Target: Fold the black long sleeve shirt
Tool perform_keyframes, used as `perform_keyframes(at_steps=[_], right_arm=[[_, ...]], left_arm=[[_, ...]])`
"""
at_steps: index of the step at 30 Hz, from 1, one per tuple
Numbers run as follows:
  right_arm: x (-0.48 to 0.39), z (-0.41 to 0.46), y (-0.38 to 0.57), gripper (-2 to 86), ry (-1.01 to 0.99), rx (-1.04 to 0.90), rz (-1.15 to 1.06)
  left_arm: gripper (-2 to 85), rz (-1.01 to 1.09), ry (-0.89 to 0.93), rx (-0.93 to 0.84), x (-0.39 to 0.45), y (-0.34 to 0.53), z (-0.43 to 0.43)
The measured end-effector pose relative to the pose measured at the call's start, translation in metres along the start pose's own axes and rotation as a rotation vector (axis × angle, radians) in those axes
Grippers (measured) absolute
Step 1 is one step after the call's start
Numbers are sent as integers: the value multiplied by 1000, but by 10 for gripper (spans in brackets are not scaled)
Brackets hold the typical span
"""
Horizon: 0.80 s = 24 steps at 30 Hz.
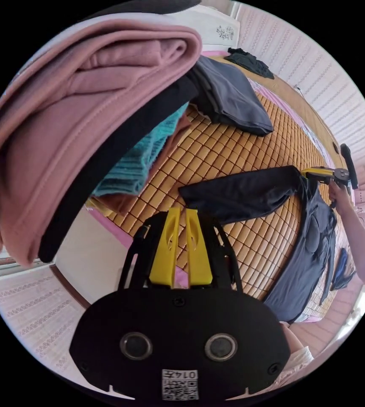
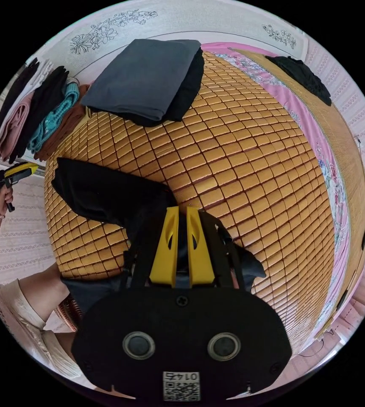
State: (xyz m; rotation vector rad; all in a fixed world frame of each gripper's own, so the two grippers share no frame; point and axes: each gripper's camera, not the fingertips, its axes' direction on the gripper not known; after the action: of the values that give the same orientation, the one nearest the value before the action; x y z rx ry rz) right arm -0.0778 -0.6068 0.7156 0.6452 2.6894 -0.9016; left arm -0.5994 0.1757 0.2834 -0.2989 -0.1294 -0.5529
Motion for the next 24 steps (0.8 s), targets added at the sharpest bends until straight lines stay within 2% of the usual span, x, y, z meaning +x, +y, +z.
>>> perform_keyframes(at_steps=[2,5,8,13,22,24], right_arm=[[-4,7,3,5,-4,2,7],[-5,6,3,0,0,9,26],[-8,5,4,-3,19,1,8],[-16,2,7,-4,71,-6,-42],[-17,-1,34,-6,60,37,-8],[-11,-16,50,-2,67,110,39]], left_arm=[[61,-37,82,-70,3,3,24],[66,-49,160,-177,15,-1,59],[17,75,74,-167,33,-4,60],[-2,204,-78,-221,33,-2,52],[32,197,-68,-198,6,-5,68],[45,182,-55,-193,4,0,64]])
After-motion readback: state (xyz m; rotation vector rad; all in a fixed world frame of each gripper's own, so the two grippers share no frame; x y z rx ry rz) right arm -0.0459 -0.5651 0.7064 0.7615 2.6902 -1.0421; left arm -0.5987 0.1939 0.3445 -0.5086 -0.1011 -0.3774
